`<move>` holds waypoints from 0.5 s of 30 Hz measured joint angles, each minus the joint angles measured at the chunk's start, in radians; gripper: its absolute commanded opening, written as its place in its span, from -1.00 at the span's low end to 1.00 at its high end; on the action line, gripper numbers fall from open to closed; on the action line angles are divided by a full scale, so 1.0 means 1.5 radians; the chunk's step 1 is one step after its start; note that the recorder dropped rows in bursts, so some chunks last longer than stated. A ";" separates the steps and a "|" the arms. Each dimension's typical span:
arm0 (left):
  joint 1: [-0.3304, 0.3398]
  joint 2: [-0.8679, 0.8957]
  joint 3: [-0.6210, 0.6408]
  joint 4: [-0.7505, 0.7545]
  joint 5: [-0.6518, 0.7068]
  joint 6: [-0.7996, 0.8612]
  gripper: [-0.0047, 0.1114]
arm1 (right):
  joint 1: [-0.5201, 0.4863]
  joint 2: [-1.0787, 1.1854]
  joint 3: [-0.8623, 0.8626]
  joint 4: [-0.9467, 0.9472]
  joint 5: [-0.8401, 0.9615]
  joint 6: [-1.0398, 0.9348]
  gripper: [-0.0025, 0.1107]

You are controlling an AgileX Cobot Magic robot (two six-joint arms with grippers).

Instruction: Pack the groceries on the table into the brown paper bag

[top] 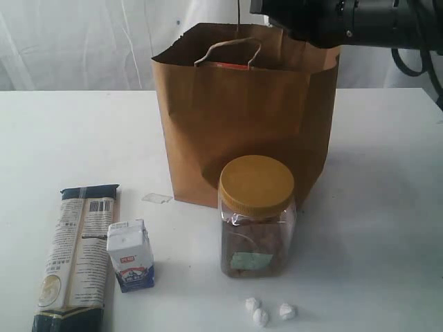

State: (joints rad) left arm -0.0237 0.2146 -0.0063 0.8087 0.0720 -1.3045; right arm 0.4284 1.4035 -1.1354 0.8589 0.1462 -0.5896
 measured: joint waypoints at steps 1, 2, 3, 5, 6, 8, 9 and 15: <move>0.000 0.000 0.000 0.000 0.000 0.000 -0.92 | 0.000 0.000 0.000 -0.001 -0.003 0.000 -0.71; 0.000 0.000 0.000 0.000 0.000 0.000 -0.92 | 0.000 0.000 0.000 -0.001 -0.007 -0.001 -0.66; 0.000 0.000 0.000 0.000 0.000 0.000 -0.92 | 0.000 0.000 0.000 -0.001 -0.014 -0.003 -0.63; 0.000 0.000 0.000 0.000 0.000 0.000 -0.92 | 0.000 0.000 0.000 -0.001 -0.018 -0.003 -0.63; 0.000 0.000 0.000 0.000 0.000 0.000 -0.92 | 0.000 0.000 0.000 -0.001 -0.018 -0.003 -0.63; 0.000 0.000 0.000 0.000 0.000 0.000 -0.92 | 0.000 0.000 0.000 -0.001 -0.018 -0.003 -0.63; 0.000 0.000 0.000 0.000 0.000 0.000 -0.92 | 0.000 0.000 0.000 -0.001 -0.018 -0.003 -0.63; 0.000 0.000 0.000 0.000 0.000 0.000 -0.92 | 0.000 -0.064 0.000 -0.036 0.002 -0.003 -0.67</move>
State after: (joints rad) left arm -0.0237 0.2146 -0.0063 0.8087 0.0720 -1.3045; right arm 0.4284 1.3074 -1.1354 0.8048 0.1486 -0.5935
